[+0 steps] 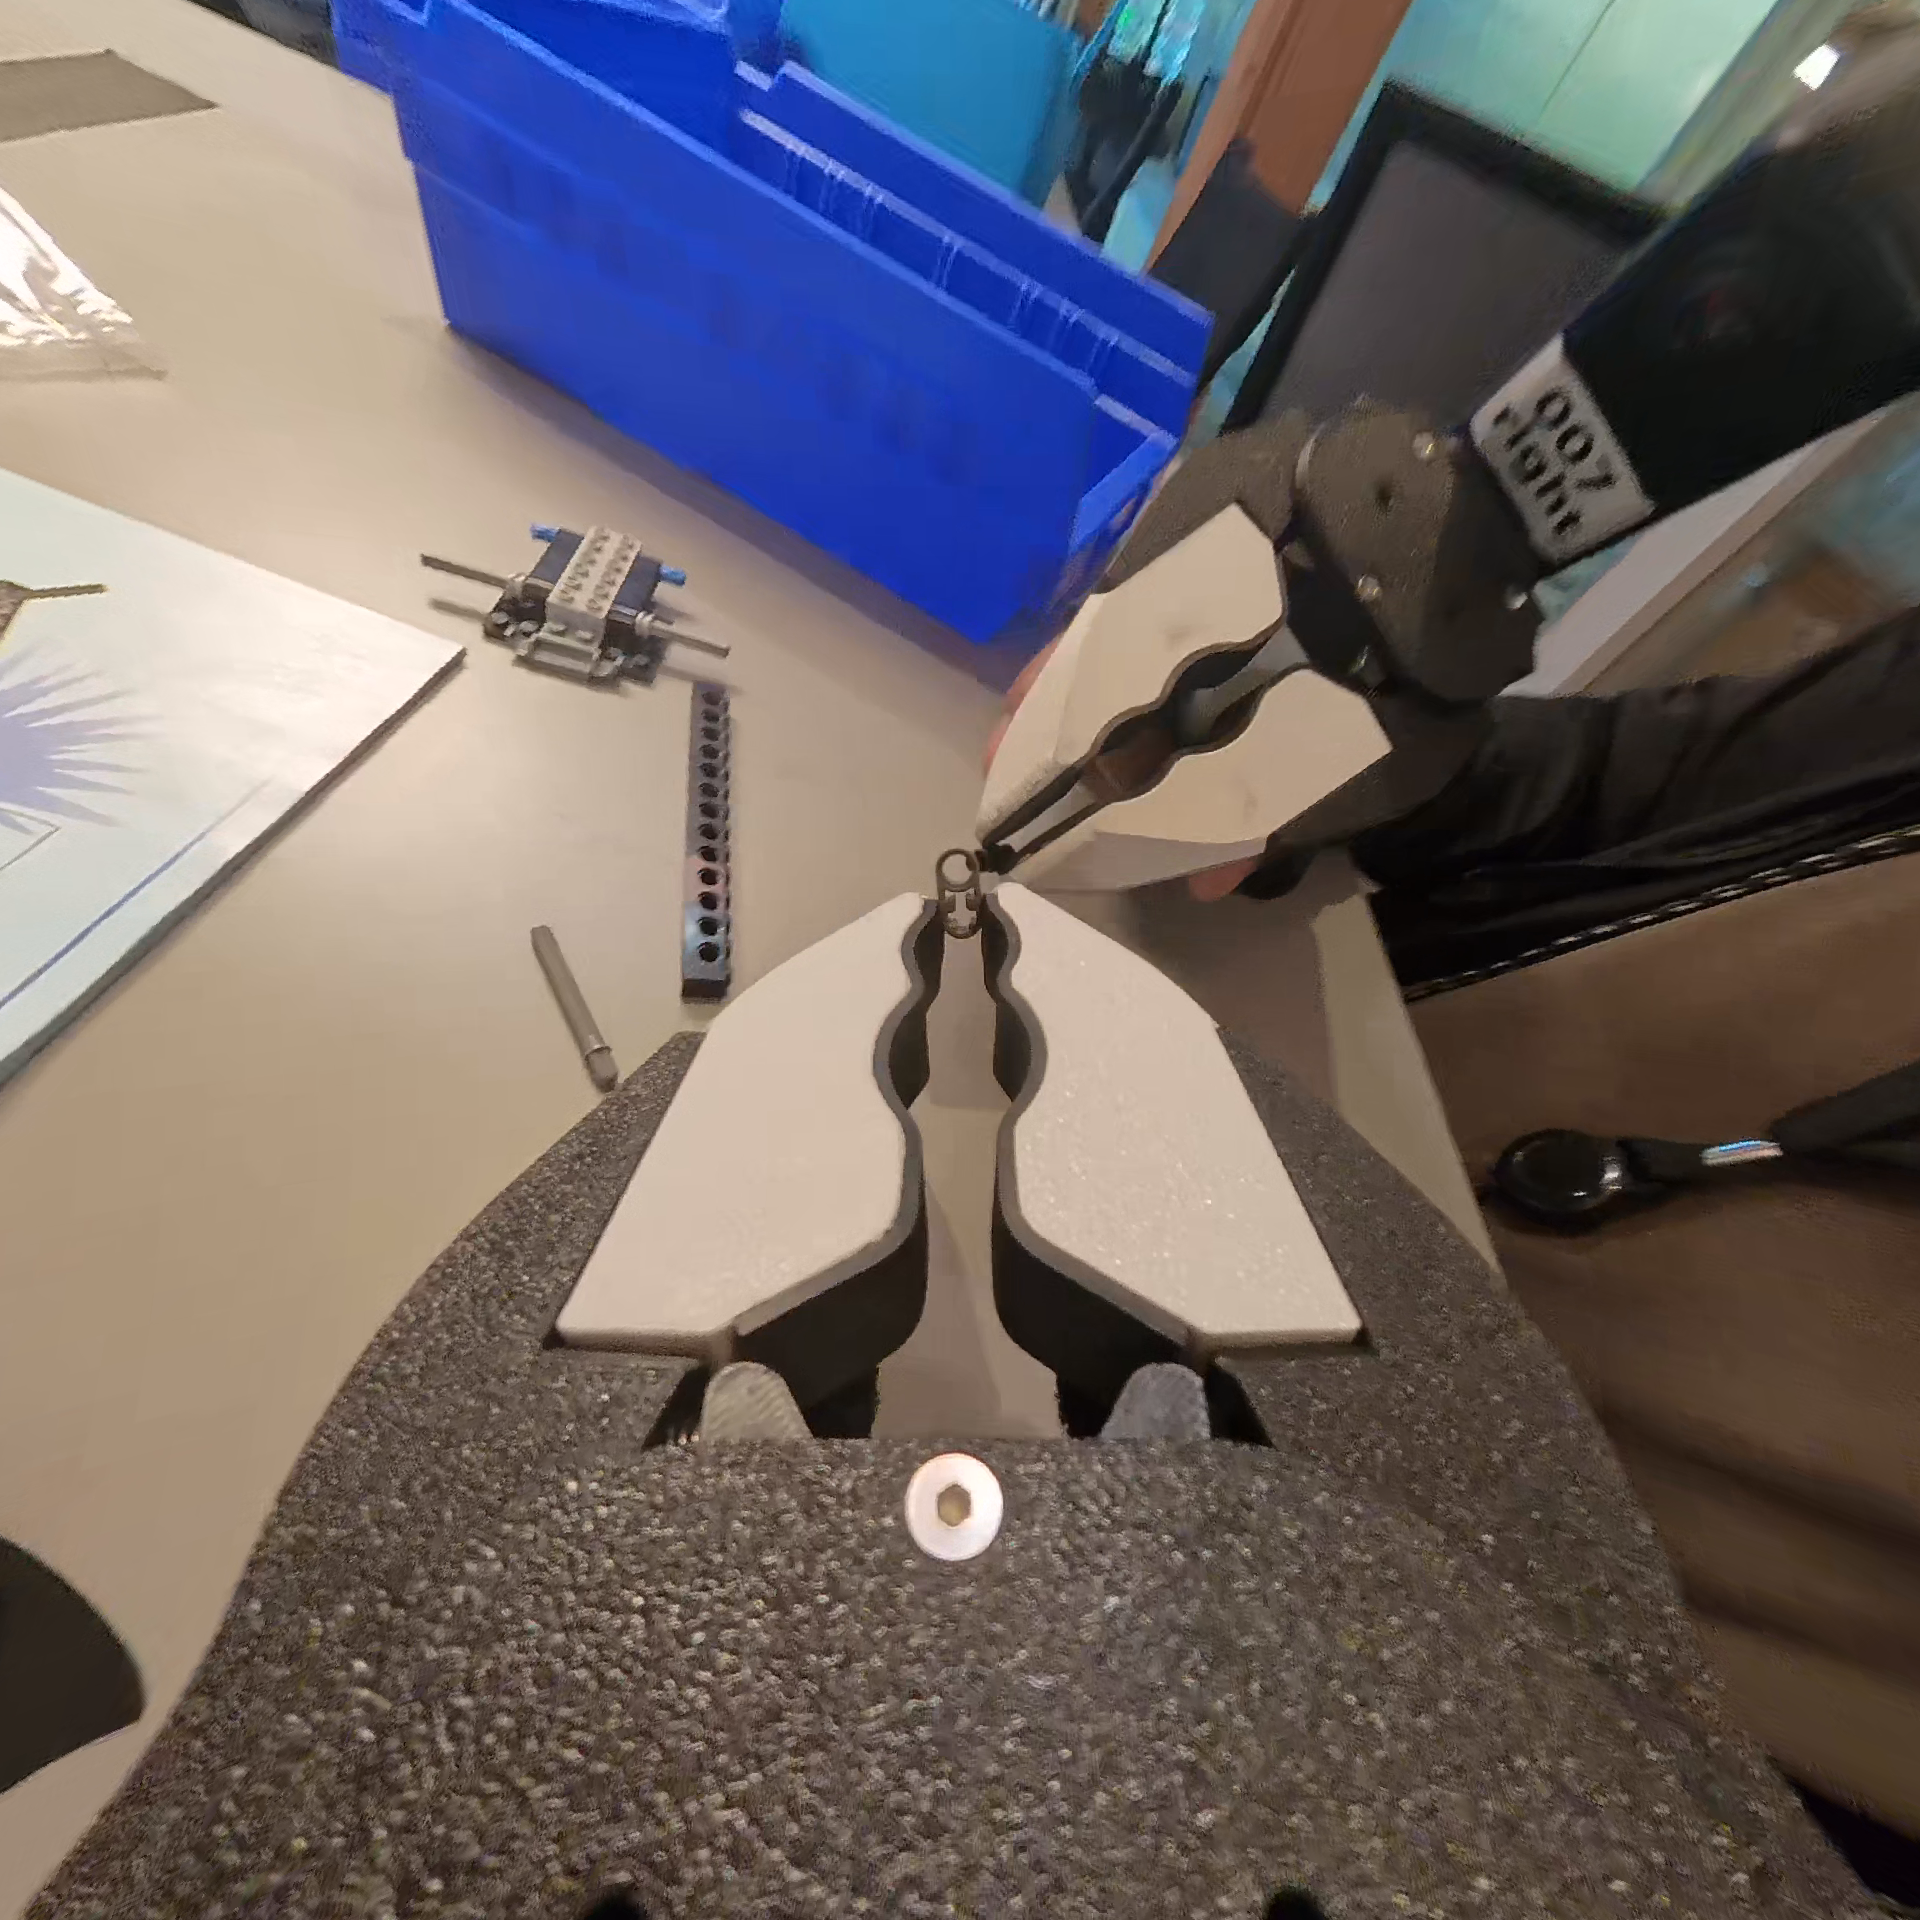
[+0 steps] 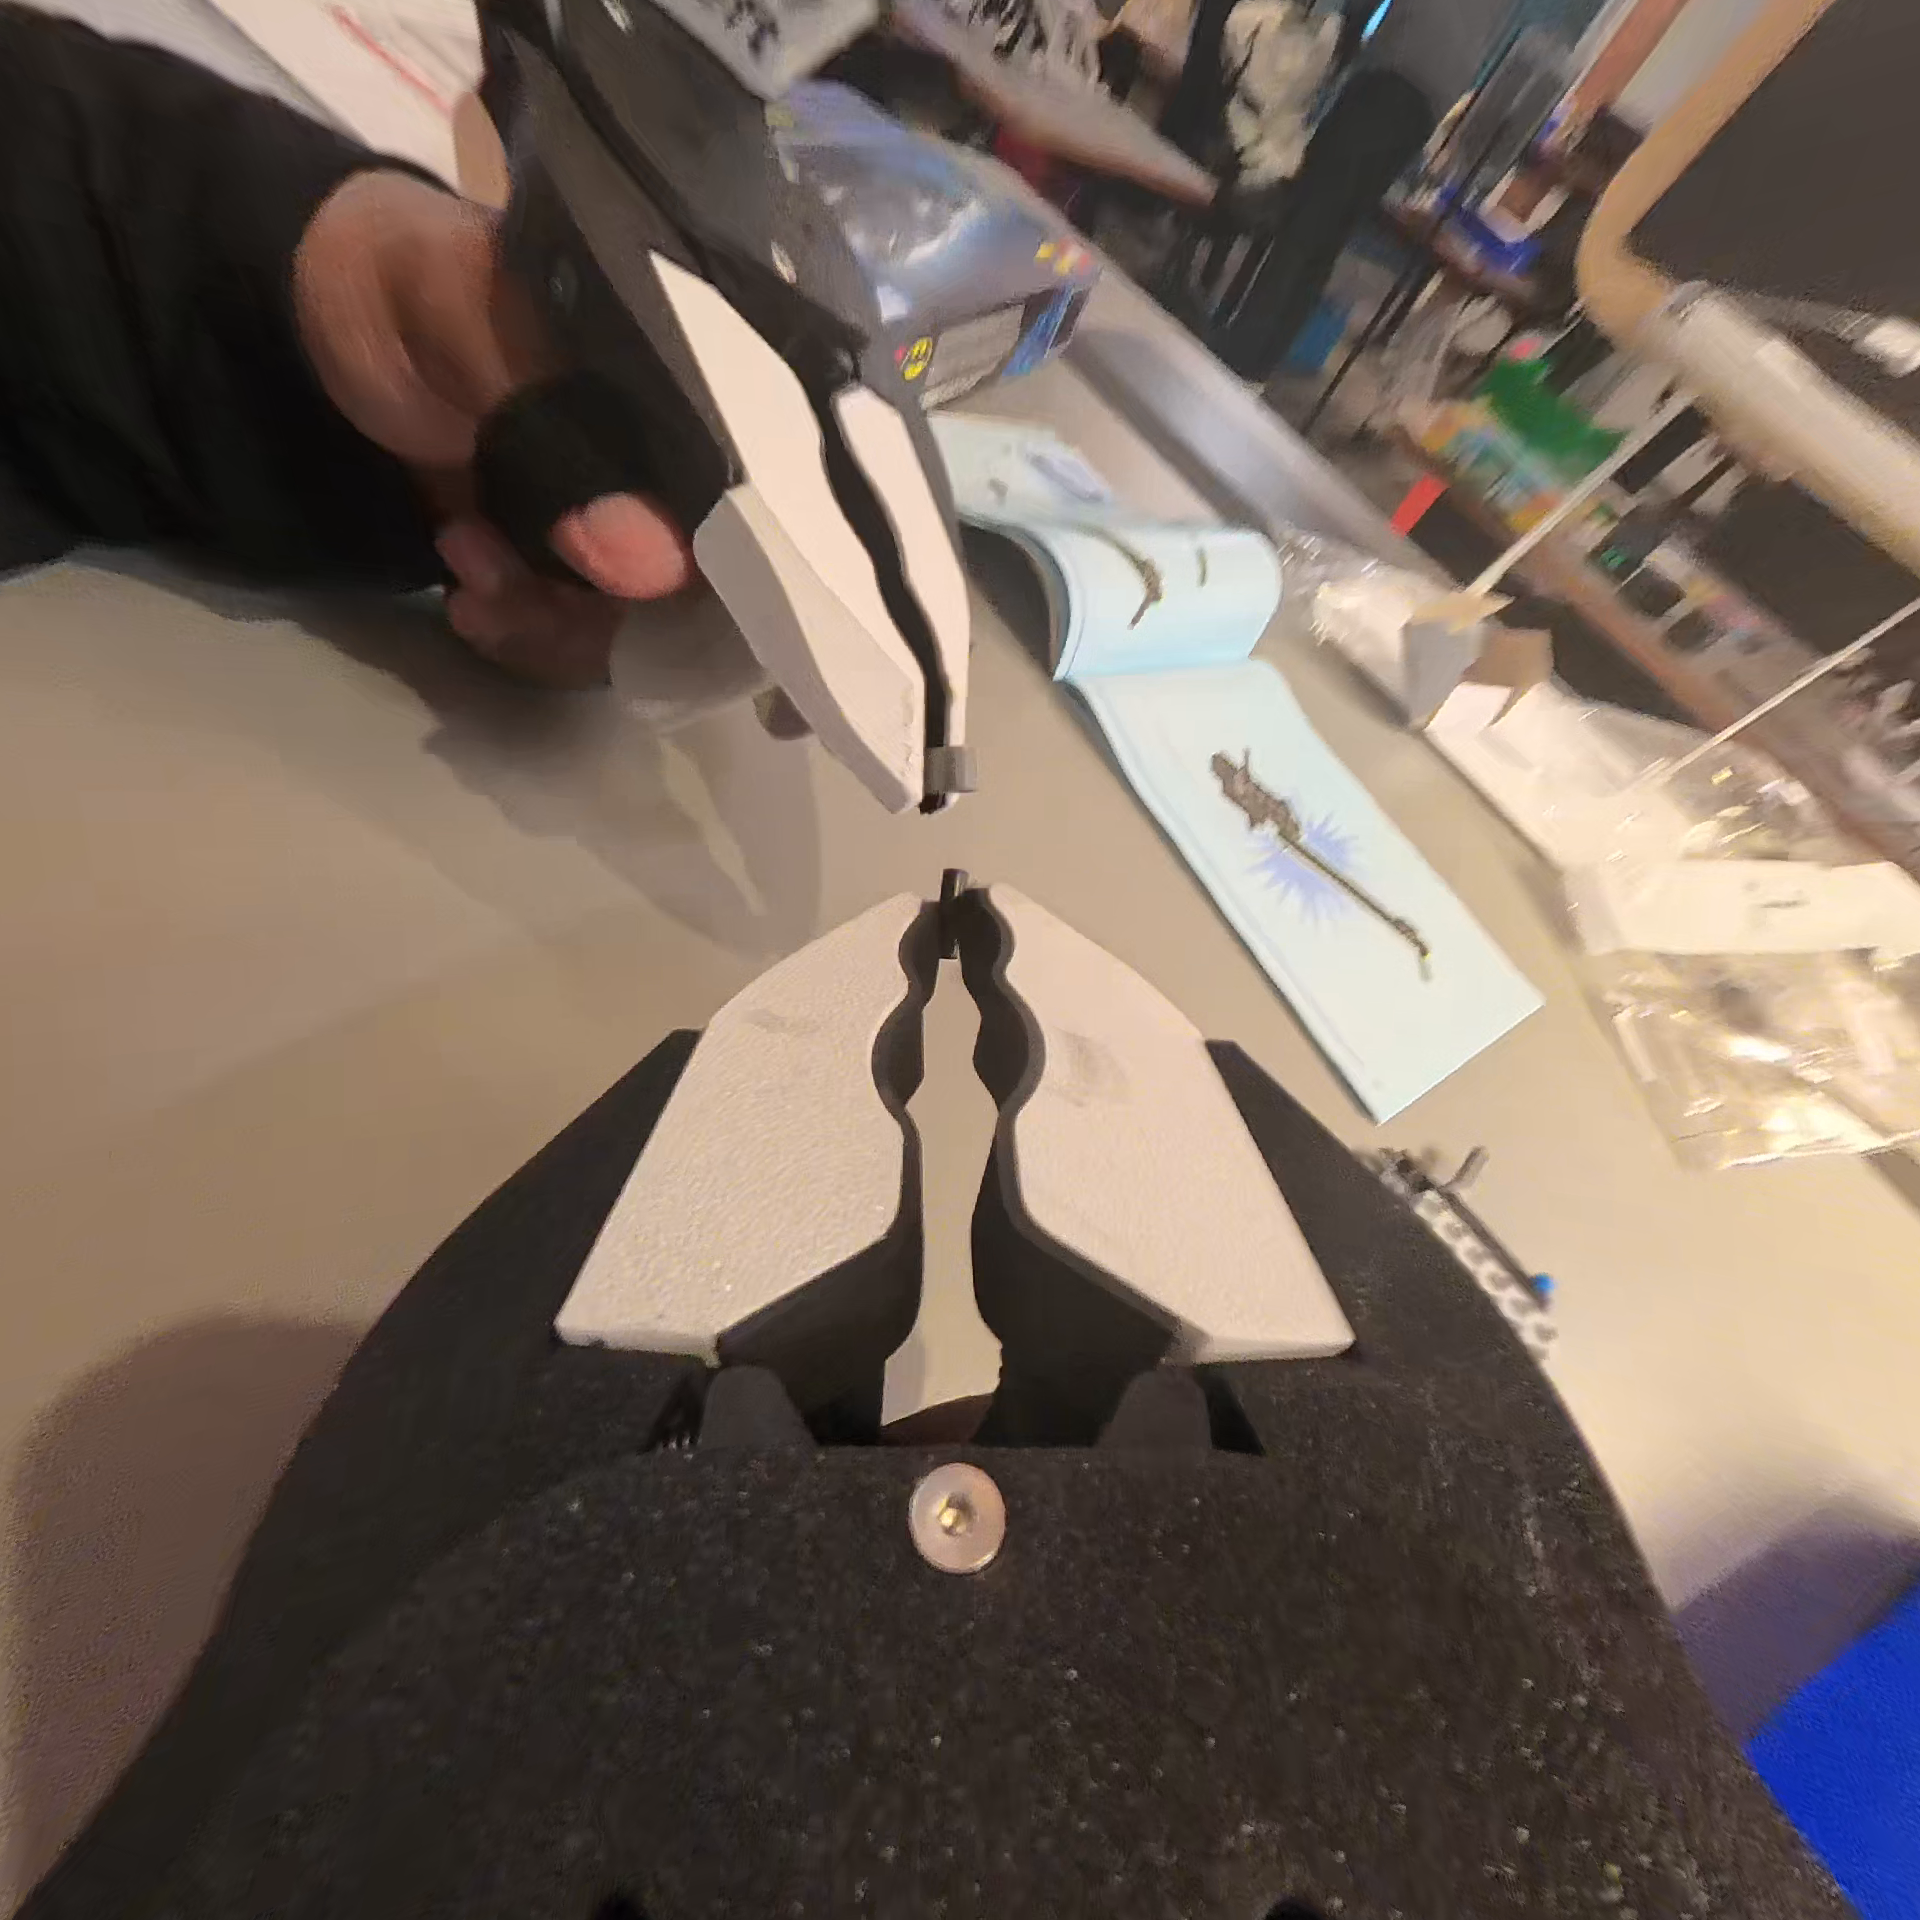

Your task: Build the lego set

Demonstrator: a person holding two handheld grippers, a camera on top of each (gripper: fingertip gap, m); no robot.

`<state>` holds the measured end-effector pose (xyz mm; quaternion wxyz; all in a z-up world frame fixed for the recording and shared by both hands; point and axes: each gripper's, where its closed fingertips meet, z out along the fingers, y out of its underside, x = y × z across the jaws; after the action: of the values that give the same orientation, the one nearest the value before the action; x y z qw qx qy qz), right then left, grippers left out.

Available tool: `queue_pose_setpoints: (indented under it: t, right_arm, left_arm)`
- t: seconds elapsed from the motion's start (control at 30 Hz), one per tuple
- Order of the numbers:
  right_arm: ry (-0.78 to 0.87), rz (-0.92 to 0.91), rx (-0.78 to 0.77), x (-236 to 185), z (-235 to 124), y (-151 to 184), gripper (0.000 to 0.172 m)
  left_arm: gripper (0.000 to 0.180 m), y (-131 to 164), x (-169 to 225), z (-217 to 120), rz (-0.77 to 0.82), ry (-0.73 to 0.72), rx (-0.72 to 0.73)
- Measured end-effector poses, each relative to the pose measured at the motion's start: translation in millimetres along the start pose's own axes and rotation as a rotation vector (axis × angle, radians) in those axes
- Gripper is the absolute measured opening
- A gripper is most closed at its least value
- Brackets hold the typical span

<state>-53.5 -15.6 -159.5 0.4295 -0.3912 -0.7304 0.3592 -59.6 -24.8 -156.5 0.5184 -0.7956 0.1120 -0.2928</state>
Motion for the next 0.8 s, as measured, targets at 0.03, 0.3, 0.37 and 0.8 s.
queue_pose_setpoints:
  t: [0.03,0.3,0.37,0.8]
  right_arm:
    - [0.027,-0.025,0.027,0.6,-2.6,-5.3,0.004]
    - [0.123,-0.154,0.141,-8.5,-13.2,-29.8,0.004]
    - [0.117,-0.153,0.145,-10.4,-13.2,-30.7,0.004]
    - [0.080,-0.094,0.163,-8.6,-16.8,-30.4,0.004]
  left_arm:
    - [0.007,-2.3,2.4,-1.8,-0.018,0.030,0.022]
    - [0.007,-14.1,28.6,-6.3,-0.073,0.253,0.129]
    - [0.007,-14.2,31.9,-5.2,-0.075,0.274,0.130]
    - [0.007,-10.6,32.7,-1.5,-0.052,0.260,0.097]
